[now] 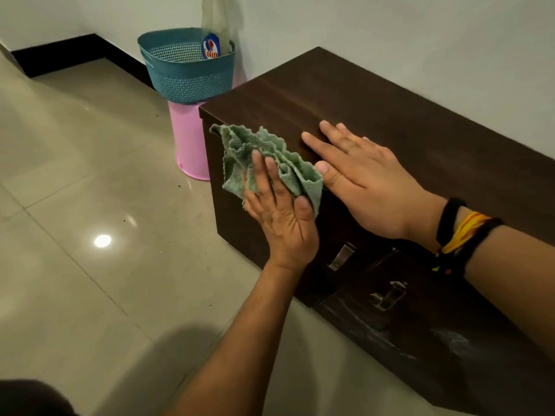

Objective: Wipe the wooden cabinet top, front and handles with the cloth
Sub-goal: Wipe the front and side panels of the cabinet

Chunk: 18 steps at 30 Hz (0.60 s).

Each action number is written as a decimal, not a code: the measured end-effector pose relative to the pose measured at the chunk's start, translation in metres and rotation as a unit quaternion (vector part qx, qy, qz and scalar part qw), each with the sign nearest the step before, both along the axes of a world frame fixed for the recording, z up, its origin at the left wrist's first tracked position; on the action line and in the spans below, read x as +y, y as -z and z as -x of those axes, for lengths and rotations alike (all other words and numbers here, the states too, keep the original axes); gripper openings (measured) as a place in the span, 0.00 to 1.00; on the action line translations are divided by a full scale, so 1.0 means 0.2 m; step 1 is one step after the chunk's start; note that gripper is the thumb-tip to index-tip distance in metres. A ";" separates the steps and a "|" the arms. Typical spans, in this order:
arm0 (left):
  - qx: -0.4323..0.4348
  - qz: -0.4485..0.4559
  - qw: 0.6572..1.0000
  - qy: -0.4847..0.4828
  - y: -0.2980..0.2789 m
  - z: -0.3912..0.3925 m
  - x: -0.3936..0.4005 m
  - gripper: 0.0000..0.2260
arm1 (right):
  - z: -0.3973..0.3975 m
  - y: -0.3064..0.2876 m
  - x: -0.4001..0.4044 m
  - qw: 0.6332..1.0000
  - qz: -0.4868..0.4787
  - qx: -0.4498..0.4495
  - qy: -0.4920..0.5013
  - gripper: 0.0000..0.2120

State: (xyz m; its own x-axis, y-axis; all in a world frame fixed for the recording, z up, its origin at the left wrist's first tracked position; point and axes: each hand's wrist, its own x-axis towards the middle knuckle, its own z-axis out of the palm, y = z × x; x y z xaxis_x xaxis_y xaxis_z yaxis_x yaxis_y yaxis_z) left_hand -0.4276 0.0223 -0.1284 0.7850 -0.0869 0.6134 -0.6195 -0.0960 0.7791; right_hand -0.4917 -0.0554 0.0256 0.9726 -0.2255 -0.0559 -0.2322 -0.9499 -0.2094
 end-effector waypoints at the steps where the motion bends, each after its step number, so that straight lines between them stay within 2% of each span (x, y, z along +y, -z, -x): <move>1: -0.007 -0.004 1.000 -0.002 0.04 -0.01 0.00 0.29 | 0.01 0.01 0.00 1.000 0.004 0.000 0.001 0.27; 3: 0.051 0.006 0.999 -0.019 0.15 -0.06 0.00 0.32 | 0.00 0.01 0.00 1.000 0.009 0.004 0.001 0.29; 4: 0.120 0.033 0.992 -0.027 0.20 -0.10 0.01 0.34 | -0.01 0.01 0.01 1.000 0.011 0.011 -0.001 0.30; 6: 0.284 0.102 0.953 -0.041 0.30 -0.16 0.04 0.38 | -0.03 0.01 0.02 1.000 0.016 0.017 -0.003 0.31; 8: 0.387 0.104 0.915 -0.041 0.40 -0.20 0.06 0.32 | -0.05 0.01 0.02 1.000 0.018 0.014 -0.005 0.30; 10: 0.443 0.111 0.887 -0.067 0.53 -0.22 0.06 0.24 | -0.06 0.02 0.02 1.000 0.021 0.017 -0.009 0.29; 11: 0.493 0.134 0.856 -0.081 0.57 -0.23 0.06 0.24 | -0.06 0.03 0.03 1.000 0.023 0.019 -0.010 0.29; 13: 0.567 0.198 0.794 -0.096 0.64 -0.28 0.06 0.28 | -0.07 0.03 0.03 0.999 0.027 0.016 -0.009 0.30; 15: 0.619 0.245 0.741 -0.088 0.83 -0.34 0.03 0.39 | -0.07 0.03 0.03 1.000 0.024 0.012 -0.001 0.30; 18: 0.676 0.224 0.697 -0.085 1.30 -0.26 -0.11 0.45 | -0.07 0.04 0.03 1.000 0.019 -0.003 0.009 0.29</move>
State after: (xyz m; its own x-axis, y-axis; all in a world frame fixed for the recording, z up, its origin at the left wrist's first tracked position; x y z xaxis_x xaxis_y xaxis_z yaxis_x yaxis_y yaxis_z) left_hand -0.3764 0.0011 -0.3884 0.6477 0.0406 -0.7608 0.7003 0.3614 0.6156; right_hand -0.4781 -0.0484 0.0185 0.9687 -0.2448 -0.0413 -0.2483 -0.9528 -0.1749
